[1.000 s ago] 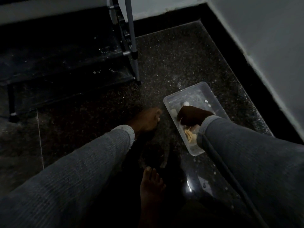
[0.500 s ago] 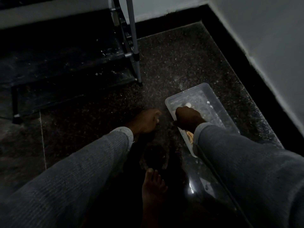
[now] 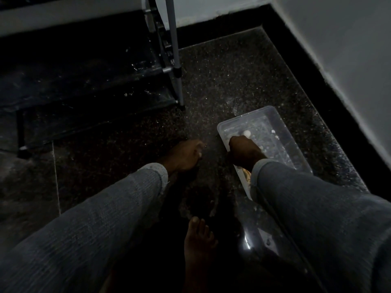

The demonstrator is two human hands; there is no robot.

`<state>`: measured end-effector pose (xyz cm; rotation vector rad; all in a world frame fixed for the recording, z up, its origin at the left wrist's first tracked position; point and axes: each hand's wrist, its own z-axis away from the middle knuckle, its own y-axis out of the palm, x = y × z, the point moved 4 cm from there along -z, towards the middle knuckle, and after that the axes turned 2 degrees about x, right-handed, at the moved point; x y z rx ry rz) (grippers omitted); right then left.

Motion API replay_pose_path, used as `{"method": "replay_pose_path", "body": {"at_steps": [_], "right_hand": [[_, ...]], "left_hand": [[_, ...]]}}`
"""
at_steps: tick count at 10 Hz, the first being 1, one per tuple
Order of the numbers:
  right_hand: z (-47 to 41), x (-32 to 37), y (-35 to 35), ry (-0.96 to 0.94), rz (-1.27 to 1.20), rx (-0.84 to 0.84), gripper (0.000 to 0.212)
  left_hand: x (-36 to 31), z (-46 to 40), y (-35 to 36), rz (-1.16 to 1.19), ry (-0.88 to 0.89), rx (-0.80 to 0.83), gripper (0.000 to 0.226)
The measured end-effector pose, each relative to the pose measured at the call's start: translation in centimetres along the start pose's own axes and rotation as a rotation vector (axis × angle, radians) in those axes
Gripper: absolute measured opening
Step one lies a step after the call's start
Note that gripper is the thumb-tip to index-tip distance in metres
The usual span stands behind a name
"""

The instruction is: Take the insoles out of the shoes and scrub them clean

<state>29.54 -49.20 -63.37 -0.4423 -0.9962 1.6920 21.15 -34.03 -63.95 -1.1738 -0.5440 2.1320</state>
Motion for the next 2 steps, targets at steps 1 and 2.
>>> {"method": "replay_pose_path", "body": {"at_steps": [1, 2], "right_hand": [[-0.08, -0.04, 0.04, 0.015, -0.012, -0.011, 0.029], [-0.02, -0.27, -0.08, 0.026, -0.008, 0.014, 0.029]], "left_hand": [[0.10, 0.23, 0.01, 0.023, -0.004, -0.015, 0.028], [0.36, 0.31, 0.01, 0.047, -0.013, -0.034, 0.027]]}}
